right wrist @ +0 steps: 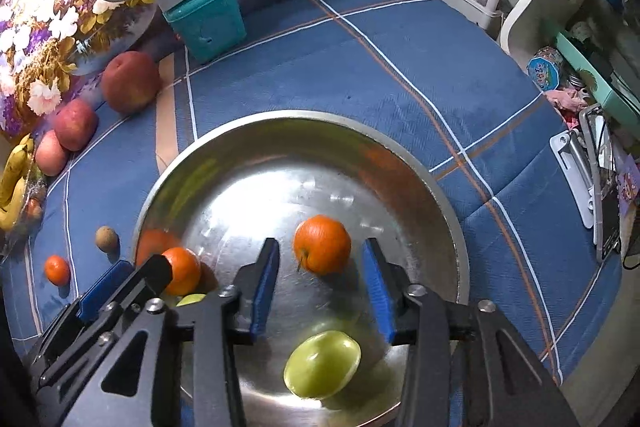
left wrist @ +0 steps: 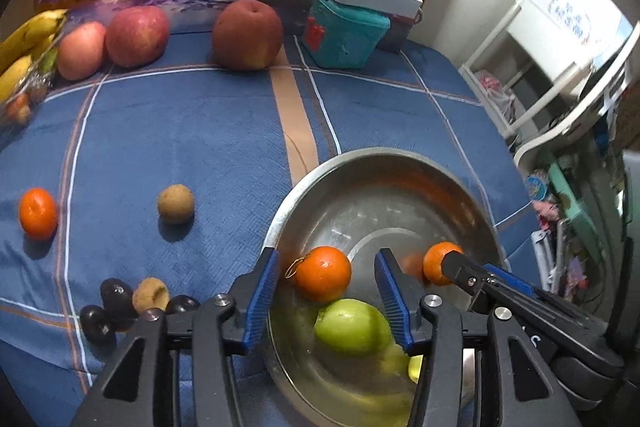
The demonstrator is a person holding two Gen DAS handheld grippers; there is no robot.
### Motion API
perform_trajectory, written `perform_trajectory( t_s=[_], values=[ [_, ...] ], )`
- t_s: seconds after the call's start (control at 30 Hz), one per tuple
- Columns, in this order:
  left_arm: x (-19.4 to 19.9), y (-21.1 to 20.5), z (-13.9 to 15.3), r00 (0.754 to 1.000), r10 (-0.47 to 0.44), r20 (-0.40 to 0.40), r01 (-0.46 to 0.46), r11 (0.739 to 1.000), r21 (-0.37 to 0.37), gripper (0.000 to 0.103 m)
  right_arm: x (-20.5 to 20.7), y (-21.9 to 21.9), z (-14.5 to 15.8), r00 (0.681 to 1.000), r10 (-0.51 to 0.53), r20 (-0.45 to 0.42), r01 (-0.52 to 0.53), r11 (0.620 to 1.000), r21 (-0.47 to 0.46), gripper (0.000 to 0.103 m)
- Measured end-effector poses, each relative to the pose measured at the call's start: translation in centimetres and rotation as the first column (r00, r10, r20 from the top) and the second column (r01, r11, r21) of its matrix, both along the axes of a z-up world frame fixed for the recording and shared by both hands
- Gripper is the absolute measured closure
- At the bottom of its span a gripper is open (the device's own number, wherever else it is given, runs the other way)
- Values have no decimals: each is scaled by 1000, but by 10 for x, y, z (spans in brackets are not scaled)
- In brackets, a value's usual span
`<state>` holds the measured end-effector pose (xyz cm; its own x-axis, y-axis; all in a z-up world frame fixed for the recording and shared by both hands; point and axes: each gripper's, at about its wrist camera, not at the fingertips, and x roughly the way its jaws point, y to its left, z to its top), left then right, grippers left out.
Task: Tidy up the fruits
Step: 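Carry the mandarin with the right tool into the basin and release, then move the right tool to the dark plums and close on one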
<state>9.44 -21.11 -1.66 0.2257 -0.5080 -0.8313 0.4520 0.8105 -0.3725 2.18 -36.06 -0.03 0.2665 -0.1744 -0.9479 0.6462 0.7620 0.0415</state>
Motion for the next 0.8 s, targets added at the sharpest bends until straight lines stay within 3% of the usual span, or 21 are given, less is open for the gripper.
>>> perform_trajectory(
  t_s=[0.2, 0.27, 0.43, 0.53, 0.6, 0.67, 0.8],
  values=[
    [4, 31, 7, 997, 69, -26, -69, 998, -5, 44, 2, 9, 5, 999, 32, 7, -32, 999, 6, 57],
    [8, 48, 7, 993, 119, -27, -119, 993, 5, 43, 4, 13, 4, 999, 49, 5, -49, 999, 5, 47],
    [15, 90, 3, 966, 259, 16, -259, 959, 119, 21, 7, 25, -1, 997, 81, 19, -81, 996, 21, 22],
    [18, 115, -2, 940, 341, 23, -341, 928, 149, 0, 9, 33, 2, 995, 99, 32, -100, 995, 8, 18],
    [19, 128, -3, 926, 377, 24, -376, 913, 158, 0, 9, 36, 3, 993, 100, 54, -102, 994, 30, 16],
    [20, 134, -1, 920, 389, 47, -390, 903, 177, 0, 10, 42, 5, 990, 108, 85, -113, 992, 48, 6],
    [21, 148, 12, 911, 392, 127, -410, 891, 195, 0, 21, 66, 10, 977, 200, 79, -200, 980, -6, 6]
  ],
)
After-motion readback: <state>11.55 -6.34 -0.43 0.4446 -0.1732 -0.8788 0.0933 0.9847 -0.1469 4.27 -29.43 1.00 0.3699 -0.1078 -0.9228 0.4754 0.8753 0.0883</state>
